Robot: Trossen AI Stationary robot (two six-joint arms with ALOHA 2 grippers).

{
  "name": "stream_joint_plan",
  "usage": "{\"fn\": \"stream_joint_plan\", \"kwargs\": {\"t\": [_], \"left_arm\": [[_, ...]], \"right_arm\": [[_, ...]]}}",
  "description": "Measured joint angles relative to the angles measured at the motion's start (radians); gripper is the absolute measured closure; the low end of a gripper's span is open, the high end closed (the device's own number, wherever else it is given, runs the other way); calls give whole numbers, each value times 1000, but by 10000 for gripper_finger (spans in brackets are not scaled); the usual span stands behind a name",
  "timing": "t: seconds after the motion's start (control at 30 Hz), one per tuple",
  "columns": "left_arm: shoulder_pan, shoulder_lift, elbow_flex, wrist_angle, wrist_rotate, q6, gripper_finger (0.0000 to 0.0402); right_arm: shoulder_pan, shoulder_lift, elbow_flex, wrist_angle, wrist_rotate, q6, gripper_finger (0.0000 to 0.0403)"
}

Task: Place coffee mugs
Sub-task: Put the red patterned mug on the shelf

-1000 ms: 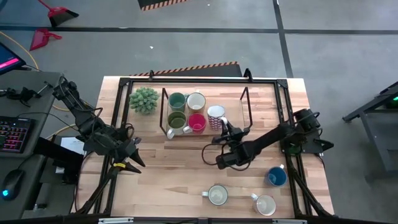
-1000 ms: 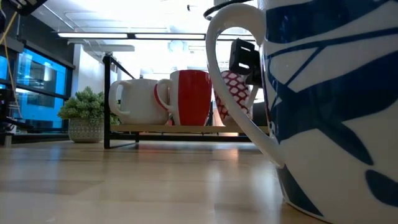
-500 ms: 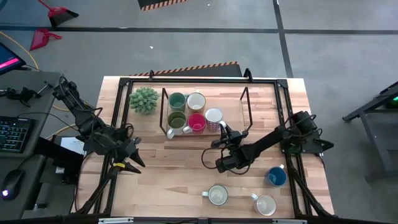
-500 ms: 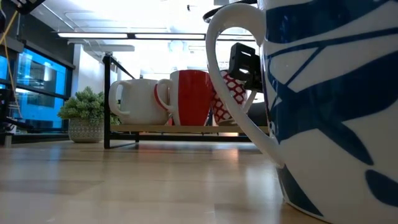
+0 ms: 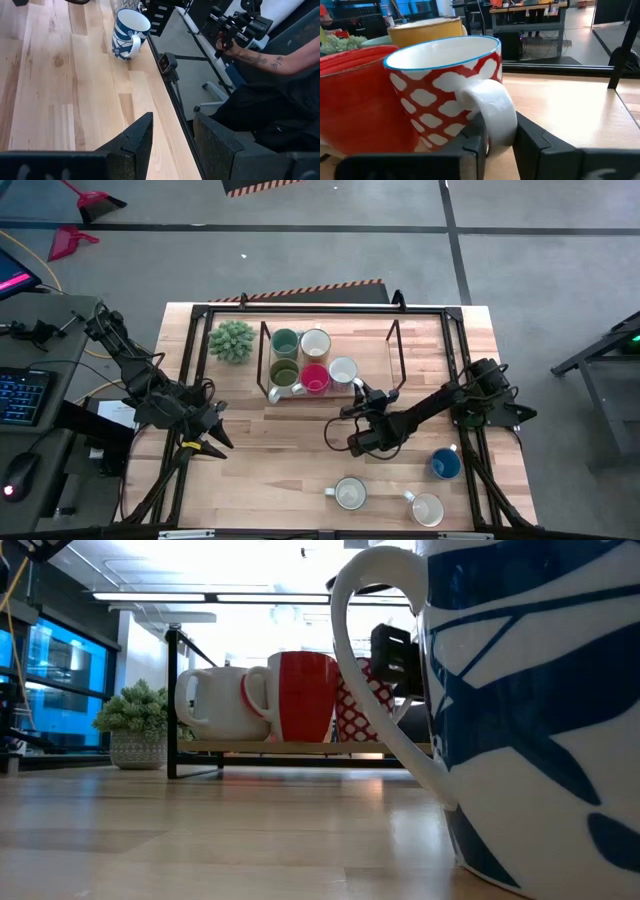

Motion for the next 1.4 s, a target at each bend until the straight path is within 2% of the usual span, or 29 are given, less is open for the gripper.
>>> {"fn": "stream_joint_plan", "kwargs": {"t": [0.33,0.63,1.0,1.27,1.4], "left_arm": [[0,0,0,-1,2,1,271],[0,-3,1,-3,2,2,271],[0,-3,1,-2,2,2,271],[0,-3,1,-2,2,2,271],[0,-3,1,-2,2,2,271]], "right_arm": [[6,-5,0,-65,11,2,363],[9,-24,0,-102,13,25,336],[-16,-24,0,-127,1,29,334],[-17,-24,0,-243,0,209,334],[-16,-24,0,-253,0,231,334]]}}
